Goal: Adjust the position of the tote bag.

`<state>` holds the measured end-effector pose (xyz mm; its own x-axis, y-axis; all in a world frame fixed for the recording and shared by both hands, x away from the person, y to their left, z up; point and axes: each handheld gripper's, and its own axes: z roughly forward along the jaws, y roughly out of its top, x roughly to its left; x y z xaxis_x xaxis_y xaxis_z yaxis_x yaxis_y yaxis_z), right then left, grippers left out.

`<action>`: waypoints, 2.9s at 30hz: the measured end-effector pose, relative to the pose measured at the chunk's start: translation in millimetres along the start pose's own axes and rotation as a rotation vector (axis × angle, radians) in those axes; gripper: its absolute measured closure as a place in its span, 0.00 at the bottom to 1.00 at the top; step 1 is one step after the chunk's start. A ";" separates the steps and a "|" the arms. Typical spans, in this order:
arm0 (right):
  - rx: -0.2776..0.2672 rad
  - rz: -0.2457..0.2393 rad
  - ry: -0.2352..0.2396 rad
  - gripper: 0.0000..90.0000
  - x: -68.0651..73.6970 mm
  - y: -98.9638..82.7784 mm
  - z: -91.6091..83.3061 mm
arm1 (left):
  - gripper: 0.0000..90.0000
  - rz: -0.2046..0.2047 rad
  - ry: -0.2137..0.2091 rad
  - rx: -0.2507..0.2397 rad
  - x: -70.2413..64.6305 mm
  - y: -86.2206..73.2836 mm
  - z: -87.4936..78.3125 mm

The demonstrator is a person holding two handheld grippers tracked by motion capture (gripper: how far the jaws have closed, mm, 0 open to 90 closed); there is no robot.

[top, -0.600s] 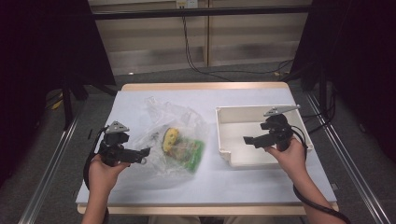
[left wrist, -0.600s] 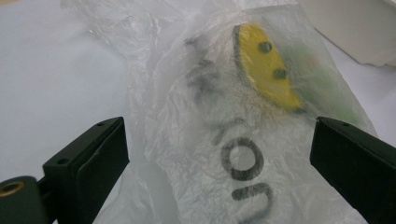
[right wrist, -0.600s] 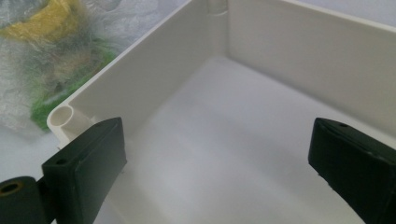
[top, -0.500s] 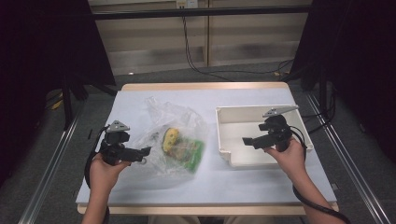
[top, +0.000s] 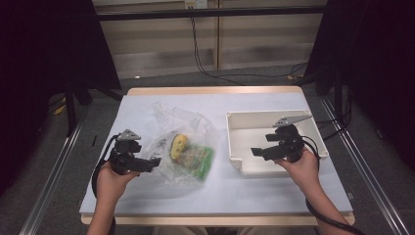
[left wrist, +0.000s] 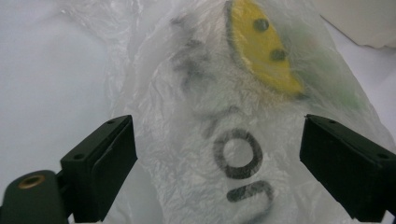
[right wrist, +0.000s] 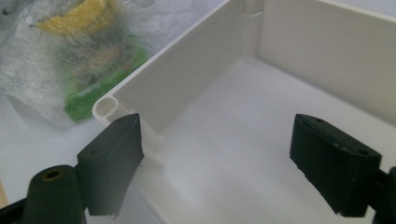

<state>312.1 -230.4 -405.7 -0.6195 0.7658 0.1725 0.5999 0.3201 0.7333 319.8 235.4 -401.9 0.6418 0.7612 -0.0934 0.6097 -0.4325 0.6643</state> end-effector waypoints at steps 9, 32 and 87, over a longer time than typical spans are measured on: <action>0.012 0.000 0.011 0.20 -2.1 1.7 8.3 | 0.27 -0.005 0.024 0.037 3.4 -12.2 1.7; 0.010 -0.047 0.051 0.19 10.0 13.6 20.5 | 0.70 -0.001 -0.135 0.155 -9.0 -31.0 33.8; 0.030 -0.138 0.135 0.19 51.9 24.2 35.2 | 0.46 0.082 -0.083 0.066 -59.4 11.1 27.5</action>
<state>312.2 -163.3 -402.1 -0.7581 0.6324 0.1594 0.5179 0.4352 0.7365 301.3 172.0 -409.4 0.7252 0.6806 -0.1037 0.5813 -0.5247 0.6219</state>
